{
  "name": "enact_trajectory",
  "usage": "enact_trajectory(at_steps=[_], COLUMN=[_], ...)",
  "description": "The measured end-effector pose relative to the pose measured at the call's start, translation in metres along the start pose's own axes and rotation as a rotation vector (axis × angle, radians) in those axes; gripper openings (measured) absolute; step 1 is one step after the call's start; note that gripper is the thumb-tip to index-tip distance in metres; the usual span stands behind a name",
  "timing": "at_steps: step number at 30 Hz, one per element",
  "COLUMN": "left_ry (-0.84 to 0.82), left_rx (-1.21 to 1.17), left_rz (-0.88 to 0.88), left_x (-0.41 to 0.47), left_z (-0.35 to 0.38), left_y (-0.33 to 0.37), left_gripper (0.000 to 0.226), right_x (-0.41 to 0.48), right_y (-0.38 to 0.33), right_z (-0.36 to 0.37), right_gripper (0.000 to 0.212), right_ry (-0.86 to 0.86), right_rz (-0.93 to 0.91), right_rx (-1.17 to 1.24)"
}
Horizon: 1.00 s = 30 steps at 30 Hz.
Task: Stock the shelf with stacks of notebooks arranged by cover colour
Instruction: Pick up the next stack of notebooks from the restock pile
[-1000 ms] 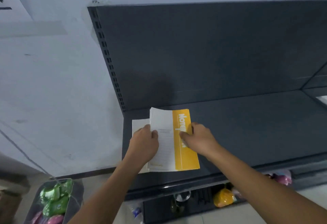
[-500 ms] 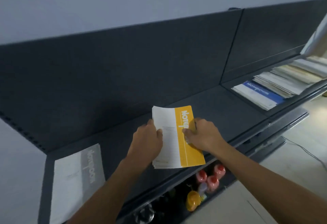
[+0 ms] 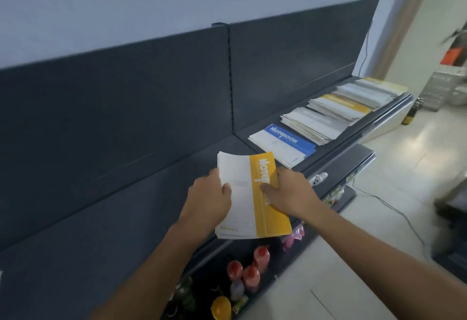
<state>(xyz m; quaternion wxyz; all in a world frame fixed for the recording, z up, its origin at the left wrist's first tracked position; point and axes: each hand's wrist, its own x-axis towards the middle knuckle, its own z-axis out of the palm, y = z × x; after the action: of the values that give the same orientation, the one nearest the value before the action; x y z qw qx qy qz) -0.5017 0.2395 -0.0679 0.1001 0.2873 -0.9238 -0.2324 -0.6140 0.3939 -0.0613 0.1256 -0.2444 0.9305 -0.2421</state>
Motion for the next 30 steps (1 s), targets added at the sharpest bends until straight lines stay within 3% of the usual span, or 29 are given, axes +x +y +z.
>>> enact_trajectory(at_steps=[8, 30], left_ry=[-0.06, -0.14], left_rx=[0.008, -0.006], left_rz=[0.063, 0.234], left_x=[0.056, 0.26], left_z=[0.039, 0.178], left_y=[0.075, 0.284], left_gripper=[0.019, 0.029], right_x=[0.045, 0.226], right_y=[0.065, 0.26], right_z=[-0.05, -0.182], right_gripper=[0.038, 0.027], right_ry=[0.068, 0.155], right_rz=[0.049, 0.217], right_rx=[-0.011, 0.101])
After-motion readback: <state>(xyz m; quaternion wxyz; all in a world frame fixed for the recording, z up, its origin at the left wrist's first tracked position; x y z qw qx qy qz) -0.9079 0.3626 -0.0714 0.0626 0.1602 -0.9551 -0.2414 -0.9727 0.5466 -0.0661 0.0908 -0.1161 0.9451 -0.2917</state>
